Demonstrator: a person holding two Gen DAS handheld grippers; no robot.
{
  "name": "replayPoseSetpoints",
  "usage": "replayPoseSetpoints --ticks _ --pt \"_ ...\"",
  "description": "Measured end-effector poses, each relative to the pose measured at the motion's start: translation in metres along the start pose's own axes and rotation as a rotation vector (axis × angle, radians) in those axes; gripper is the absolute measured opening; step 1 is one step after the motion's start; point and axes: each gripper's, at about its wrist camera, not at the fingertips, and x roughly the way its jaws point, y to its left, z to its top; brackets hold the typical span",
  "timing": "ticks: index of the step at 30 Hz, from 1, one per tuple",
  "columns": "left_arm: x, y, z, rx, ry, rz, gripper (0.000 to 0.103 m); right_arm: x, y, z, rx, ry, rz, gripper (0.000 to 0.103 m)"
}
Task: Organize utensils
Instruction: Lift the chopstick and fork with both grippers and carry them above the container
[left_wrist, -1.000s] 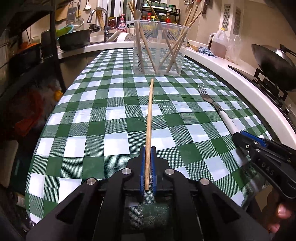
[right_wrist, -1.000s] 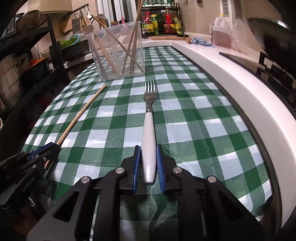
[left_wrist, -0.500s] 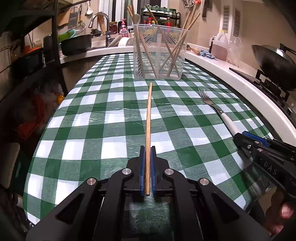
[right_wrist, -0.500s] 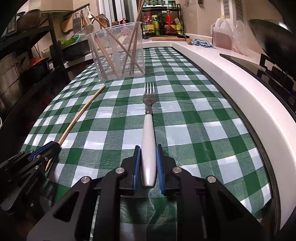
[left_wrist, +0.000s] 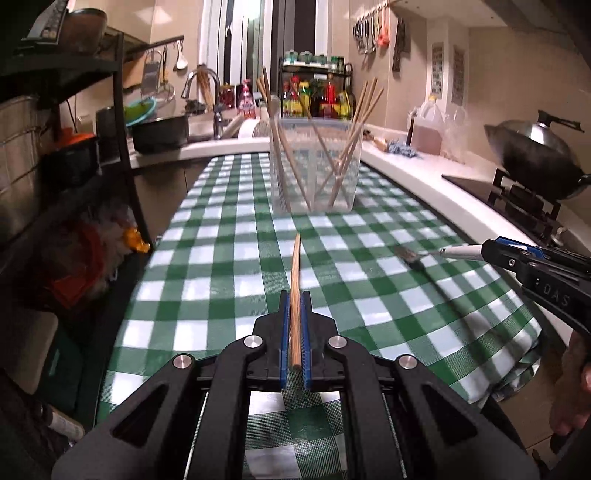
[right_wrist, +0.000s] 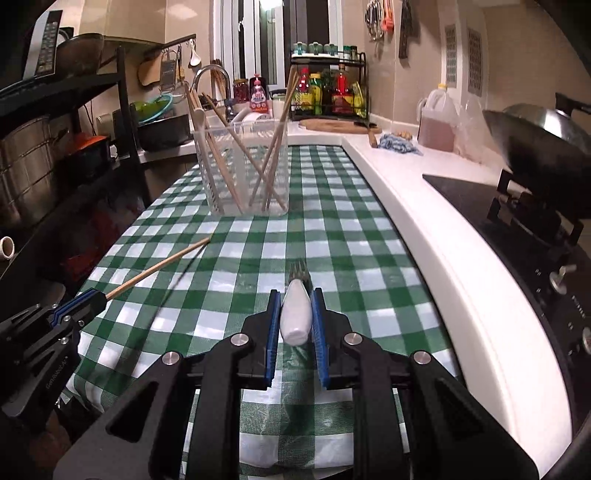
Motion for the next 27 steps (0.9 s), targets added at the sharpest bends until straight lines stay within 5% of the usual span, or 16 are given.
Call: replayPoseSetpoints --ticks 17,27 --pt "-0.033 0.015 0.072 0.029 -0.119 -0.032 0.005 -0.022 -0.001 0.045 -0.044 -0.058 0.062 0.017" --pt "-0.023 0.03 0.144 0.019 -0.03 -0.147 0.005 -0.021 0.002 0.09 -0.043 -0.07 0.131 0.016"
